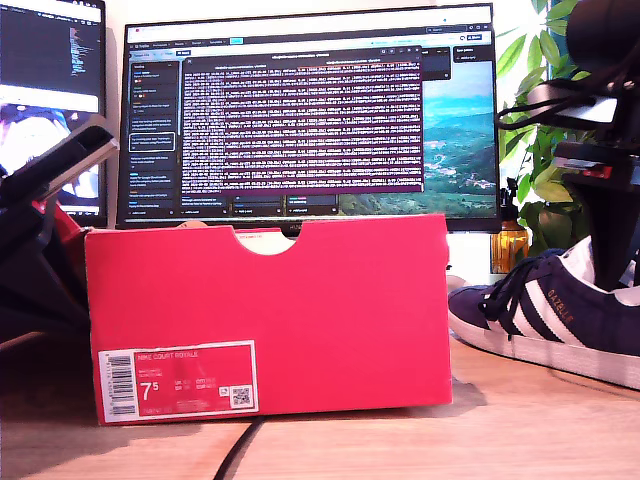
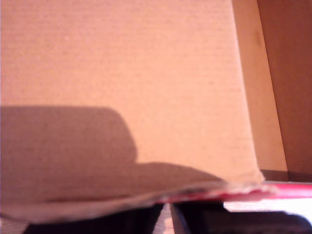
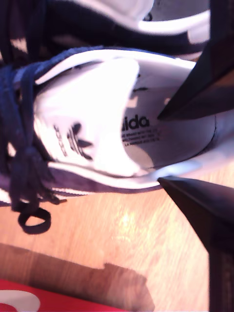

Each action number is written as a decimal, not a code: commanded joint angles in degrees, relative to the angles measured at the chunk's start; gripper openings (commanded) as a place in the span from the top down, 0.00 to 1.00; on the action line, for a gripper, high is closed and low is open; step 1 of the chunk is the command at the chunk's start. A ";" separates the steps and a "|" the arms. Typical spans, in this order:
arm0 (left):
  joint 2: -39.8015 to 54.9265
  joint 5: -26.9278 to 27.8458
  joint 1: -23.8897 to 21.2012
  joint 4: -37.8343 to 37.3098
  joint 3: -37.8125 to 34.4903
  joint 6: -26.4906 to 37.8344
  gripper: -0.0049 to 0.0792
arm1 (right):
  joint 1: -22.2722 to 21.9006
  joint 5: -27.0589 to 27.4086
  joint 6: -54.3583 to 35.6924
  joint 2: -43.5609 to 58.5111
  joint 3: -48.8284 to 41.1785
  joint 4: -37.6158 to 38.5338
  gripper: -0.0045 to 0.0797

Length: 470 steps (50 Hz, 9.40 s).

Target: Pack the blue shoes by picking the first shoe and placing it inside the red shoebox, left side, then picking and rotating the second shoe and placing it in the shoebox

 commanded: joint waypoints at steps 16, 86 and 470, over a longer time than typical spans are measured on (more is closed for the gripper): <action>0.24 -0.15 -0.13 0.68 0.55 0.31 0.96 | 1.95 0.59 0.09 2.97 2.38 -3.02 0.54; 0.24 -0.11 -0.13 -1.11 0.55 0.33 0.96 | 2.14 -0.63 3.56 9.75 3.58 -1.44 0.96; 0.24 -1.68 -0.13 -4.07 0.55 3.76 0.96 | -10.80 4.98 0.17 10.03 33.86 -17.14 0.96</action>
